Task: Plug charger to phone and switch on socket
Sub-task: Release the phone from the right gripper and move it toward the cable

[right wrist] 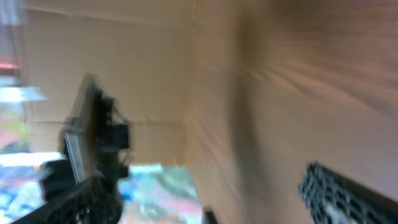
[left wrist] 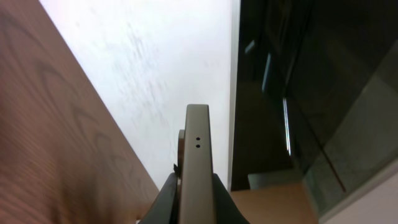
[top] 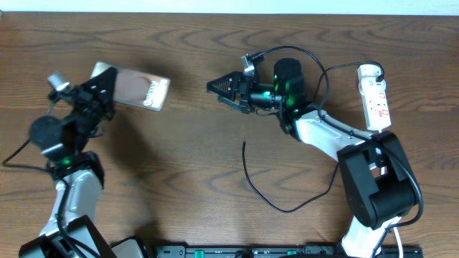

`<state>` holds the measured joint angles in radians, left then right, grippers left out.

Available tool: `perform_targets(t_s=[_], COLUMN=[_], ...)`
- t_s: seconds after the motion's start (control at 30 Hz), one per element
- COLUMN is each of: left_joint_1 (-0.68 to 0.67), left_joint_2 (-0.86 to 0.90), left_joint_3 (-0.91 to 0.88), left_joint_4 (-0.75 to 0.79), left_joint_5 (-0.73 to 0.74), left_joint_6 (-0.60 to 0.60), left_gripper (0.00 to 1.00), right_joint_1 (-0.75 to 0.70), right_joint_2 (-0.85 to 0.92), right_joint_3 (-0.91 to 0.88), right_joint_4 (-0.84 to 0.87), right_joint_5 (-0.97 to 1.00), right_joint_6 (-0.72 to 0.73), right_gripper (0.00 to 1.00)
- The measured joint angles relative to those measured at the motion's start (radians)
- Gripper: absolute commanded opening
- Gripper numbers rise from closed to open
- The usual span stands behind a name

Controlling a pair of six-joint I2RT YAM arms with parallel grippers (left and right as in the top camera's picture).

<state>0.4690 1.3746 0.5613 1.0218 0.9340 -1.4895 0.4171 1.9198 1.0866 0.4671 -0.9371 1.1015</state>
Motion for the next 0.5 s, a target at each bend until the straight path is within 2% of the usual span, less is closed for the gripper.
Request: perform_targets(t_s=[0.1,0.17,0.27,0.37,0.5], left_joint_1=[0.061,0.087,0.101,0.102,0.103], left_joint_2=[0.0,0.0,0.0,0.0,0.0], left_joint_3=[0.0,0.0,0.0,0.0,0.0], left_joint_4=[0.0,0.0,0.0,0.0,0.0], left_joint_5=[0.042,0.068,0.101,0.123,0.138], left_joint_6=[-0.01,-0.012,-0.018,-0.022,-0.024], left_gripper=[0.07,0.07,0.07,0.07,0.07], right_joint_1=[-0.003,0.008,0.049,0.117,0.218], right_joint_2=[0.0,0.0,0.0,0.0,0.0], right_joint_3=[0.058,0.124,0.234,0.286,0.293], right_joint_4=[-0.292,-0.545,-0.901,-1.038,-1.15], right_joint_5=[0.024,0.074,0.269,0.462,0.664], right_joint_6=[-0.122,-0.223,-0.357,-0.411,-0.402], right_gripper=[0.99,0.99,0.99,0.97,0.82])
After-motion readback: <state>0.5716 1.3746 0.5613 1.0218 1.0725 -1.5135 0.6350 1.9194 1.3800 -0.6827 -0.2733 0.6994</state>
